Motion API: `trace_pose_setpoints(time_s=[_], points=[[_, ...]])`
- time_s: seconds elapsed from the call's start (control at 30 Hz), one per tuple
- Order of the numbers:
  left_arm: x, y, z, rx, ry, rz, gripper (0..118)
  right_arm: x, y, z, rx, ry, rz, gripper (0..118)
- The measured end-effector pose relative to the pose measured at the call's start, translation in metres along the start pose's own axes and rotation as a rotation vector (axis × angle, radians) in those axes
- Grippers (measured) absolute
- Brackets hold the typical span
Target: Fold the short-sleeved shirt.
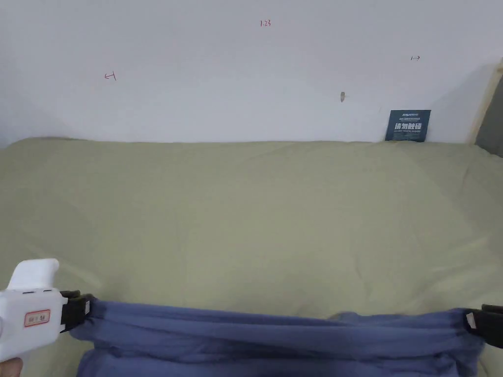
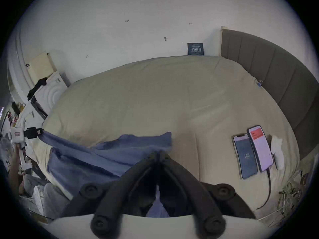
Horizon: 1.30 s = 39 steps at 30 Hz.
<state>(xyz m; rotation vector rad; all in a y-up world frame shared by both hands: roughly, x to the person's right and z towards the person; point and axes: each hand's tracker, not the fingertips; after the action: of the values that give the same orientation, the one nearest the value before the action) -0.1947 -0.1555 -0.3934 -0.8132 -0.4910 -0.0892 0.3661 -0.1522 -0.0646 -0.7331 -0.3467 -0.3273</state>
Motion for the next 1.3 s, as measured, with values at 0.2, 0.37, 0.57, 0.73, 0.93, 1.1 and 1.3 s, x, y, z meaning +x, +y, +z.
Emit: trace_pose_setpoints(time_s=[0.2, 0.37, 0.57, 0.73, 0.93, 1.1, 1.3], points=[[-0.009, -0.062, 0.026, 0.011, -0.012, -0.001, 3, 0.001, -0.064, 0.025, -0.045, 0.018, -0.019, 4], [-0.021, -0.109, 0.019, -0.056, -0.025, 0.049, 3, 0.009, -0.105, 0.021, -0.107, 0.017, -0.076, 4], [-0.031, -0.131, -0.001, -0.110, -0.021, 0.061, 3, 0.012, -0.129, -0.005, -0.161, -0.009, -0.089, 4], [-0.031, -0.117, 0.015, -0.033, 0.003, 0.103, 76, 0.004, -0.114, 0.007, -0.139, -0.060, -0.058, 39], [0.023, -0.069, 0.057, 0.154, -0.040, 0.026, 118, -0.051, -0.064, 0.040, 0.116, -0.022, -0.024, 88], [0.099, -0.047, 0.082, 0.371, 0.016, -0.108, 100, -0.130, -0.041, 0.061, 0.468, -0.103, 0.059, 75], [0.148, -0.047, 0.095, 0.528, 0.007, -0.070, 0, -0.182, -0.031, 0.070, 0.595, -0.110, 0.107, 1]])
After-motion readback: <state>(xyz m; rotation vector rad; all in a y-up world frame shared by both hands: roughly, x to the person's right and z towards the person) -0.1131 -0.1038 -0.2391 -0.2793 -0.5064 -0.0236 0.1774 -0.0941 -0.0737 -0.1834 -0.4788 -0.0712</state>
